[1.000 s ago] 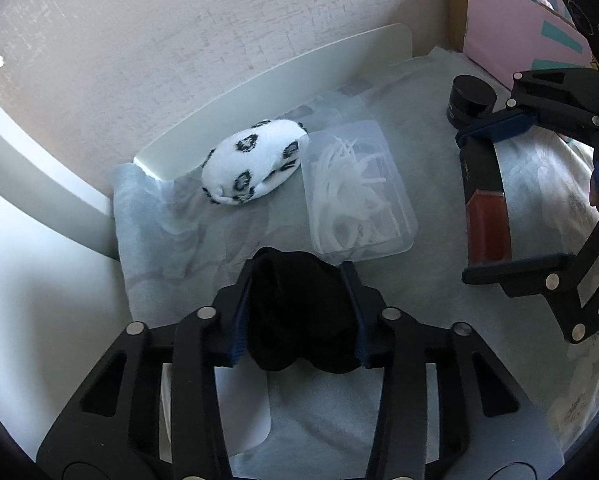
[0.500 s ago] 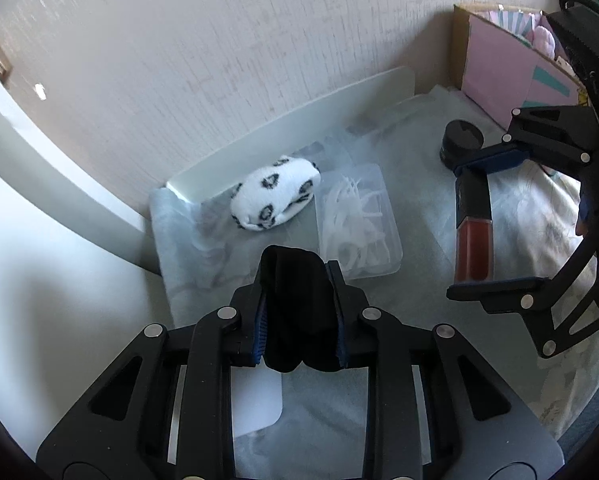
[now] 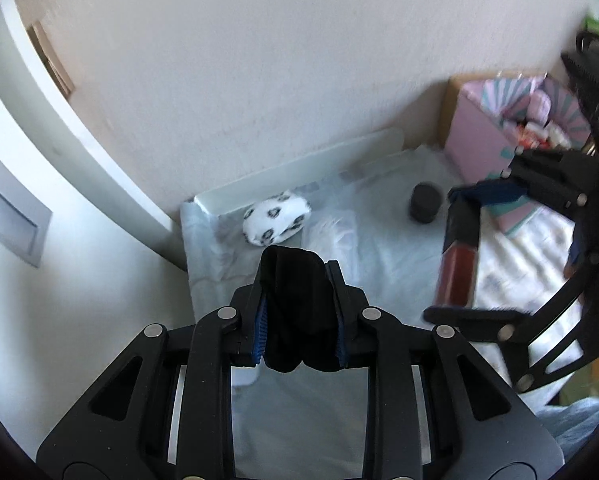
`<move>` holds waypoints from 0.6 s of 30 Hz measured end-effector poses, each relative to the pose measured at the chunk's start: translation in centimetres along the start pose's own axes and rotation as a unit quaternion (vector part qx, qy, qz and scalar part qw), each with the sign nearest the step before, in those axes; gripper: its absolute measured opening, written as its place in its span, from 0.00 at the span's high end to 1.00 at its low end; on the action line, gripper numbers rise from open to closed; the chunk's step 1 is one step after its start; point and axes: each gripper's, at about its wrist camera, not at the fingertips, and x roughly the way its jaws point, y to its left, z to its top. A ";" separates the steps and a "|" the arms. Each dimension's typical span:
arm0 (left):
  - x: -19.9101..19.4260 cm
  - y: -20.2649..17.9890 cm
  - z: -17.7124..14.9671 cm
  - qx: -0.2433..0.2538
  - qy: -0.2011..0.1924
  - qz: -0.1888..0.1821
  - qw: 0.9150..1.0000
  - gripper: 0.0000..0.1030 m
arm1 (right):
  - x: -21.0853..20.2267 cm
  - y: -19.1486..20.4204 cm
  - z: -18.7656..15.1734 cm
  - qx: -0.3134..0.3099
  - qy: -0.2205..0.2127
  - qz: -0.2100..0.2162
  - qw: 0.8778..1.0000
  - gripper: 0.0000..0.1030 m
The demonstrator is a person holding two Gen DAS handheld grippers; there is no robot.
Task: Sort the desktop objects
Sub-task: 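Lift and carry the hair tie and red bottle over the cardboard box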
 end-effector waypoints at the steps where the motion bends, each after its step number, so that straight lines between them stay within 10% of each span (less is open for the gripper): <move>1: -0.4 -0.3 0.2 -0.003 -0.001 -0.003 1.000 0.78 | -0.7 0.1 0.1 0.002 -0.001 0.000 1.000 0.23; 18: -5.7 -10.0 8.2 0.049 -0.049 -0.054 0.996 0.78 | -13.5 -6.4 -1.3 0.077 -0.019 -0.114 0.990 0.22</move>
